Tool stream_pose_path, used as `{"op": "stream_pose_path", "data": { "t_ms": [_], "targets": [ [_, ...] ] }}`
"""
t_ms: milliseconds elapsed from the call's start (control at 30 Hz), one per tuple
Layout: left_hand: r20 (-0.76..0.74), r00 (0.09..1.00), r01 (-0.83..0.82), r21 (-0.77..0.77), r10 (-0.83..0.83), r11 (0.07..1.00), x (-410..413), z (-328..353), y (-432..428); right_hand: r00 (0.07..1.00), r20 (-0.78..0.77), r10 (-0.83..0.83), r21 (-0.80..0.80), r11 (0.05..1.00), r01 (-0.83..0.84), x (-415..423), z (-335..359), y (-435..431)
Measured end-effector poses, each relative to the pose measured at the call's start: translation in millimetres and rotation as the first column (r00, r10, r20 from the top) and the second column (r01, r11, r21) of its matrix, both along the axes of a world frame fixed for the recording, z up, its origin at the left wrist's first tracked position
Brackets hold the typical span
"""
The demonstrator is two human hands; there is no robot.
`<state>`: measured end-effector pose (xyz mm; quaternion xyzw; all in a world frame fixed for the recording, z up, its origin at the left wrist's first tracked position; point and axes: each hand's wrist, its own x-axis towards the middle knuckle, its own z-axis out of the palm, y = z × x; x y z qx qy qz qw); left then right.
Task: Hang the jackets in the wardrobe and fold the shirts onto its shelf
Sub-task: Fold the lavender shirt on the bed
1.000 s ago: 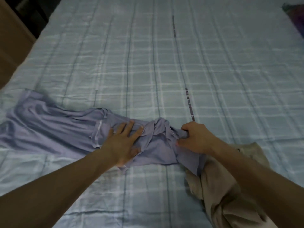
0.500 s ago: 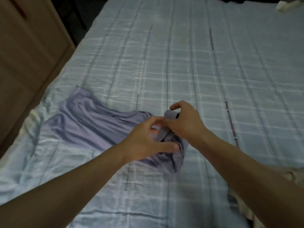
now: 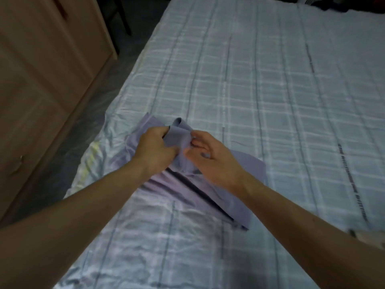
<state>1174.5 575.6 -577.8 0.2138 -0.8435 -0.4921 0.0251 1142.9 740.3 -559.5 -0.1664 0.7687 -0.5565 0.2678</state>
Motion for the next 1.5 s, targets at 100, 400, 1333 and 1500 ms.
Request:
{"op": "stream_pose_path", "data": {
  "t_ms": [100,400,1333,1500],
  "targets": [
    [0.020,0.999,-0.048,-0.021,0.048,0.999,0,0,-40,0.992,-0.071,0.103,0.055,0.994,-0.099,1,-10,-27],
    [0.152,0.987,0.045,-0.594,0.058,0.803,13,-43,-84,0.802,-0.491,0.341,0.541,0.841,-0.026,13,-71,-15],
    [0.177,0.861,0.432,-0.751,-0.478,0.500,17,-81,-6,0.893,-0.293,-0.342,0.417,0.795,0.441,24,-98,89],
    [-0.029,0.841,0.450,-0.516,-0.540,0.728,12,-59,51,0.848,-0.207,-0.487,0.284,0.800,0.529,17,-80,76]
  ]
}}
